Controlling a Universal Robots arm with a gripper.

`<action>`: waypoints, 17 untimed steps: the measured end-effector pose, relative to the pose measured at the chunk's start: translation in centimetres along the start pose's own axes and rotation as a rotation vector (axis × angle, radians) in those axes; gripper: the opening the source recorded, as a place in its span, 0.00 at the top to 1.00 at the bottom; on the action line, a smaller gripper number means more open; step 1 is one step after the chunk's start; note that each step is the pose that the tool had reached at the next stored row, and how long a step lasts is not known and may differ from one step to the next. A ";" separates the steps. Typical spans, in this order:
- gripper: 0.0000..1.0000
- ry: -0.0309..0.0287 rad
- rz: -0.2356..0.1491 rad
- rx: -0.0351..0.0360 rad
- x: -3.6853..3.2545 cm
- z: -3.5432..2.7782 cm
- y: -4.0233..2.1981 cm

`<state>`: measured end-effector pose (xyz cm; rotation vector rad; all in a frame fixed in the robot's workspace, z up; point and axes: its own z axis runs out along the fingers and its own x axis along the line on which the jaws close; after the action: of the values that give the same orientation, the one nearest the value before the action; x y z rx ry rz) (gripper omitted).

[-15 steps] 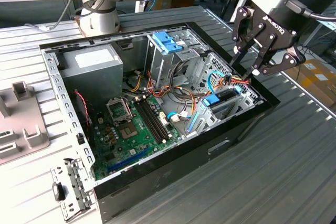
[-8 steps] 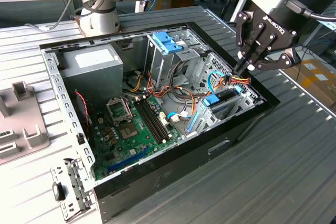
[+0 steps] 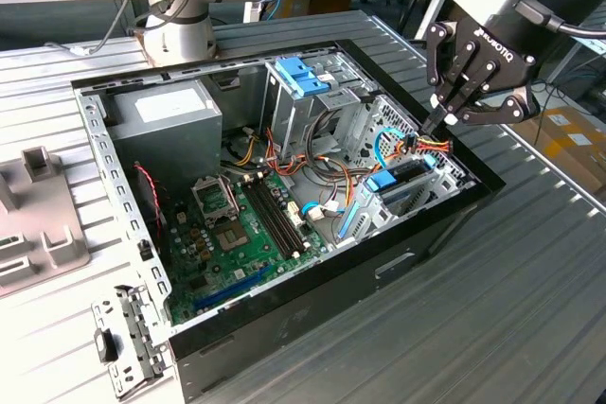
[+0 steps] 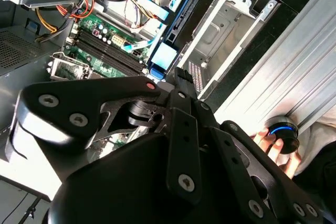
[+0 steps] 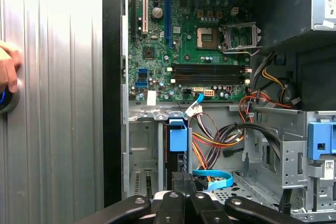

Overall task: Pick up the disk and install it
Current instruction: 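Insert the disk into the insertion slot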

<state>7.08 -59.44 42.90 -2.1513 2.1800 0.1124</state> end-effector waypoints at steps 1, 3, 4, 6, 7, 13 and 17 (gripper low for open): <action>0.89 0.0000 0.000 0.0000 0.00 0.00 0.00; 0.89 -0.0001 0.000 0.0000 0.00 0.04 0.00; 0.89 -0.0001 0.000 -0.0001 0.01 0.11 -0.03; 0.89 -0.0001 0.000 -0.0001 0.03 0.33 -0.19; 0.89 0.0001 0.000 -0.0001 0.04 0.43 -0.27; 0.89 -0.0001 0.000 0.0000 0.12 1.18 -0.69; 0.89 -0.0001 0.000 -0.0001 0.20 1.95 -1.06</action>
<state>8.15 -59.44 40.95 -2.1513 2.1800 0.1125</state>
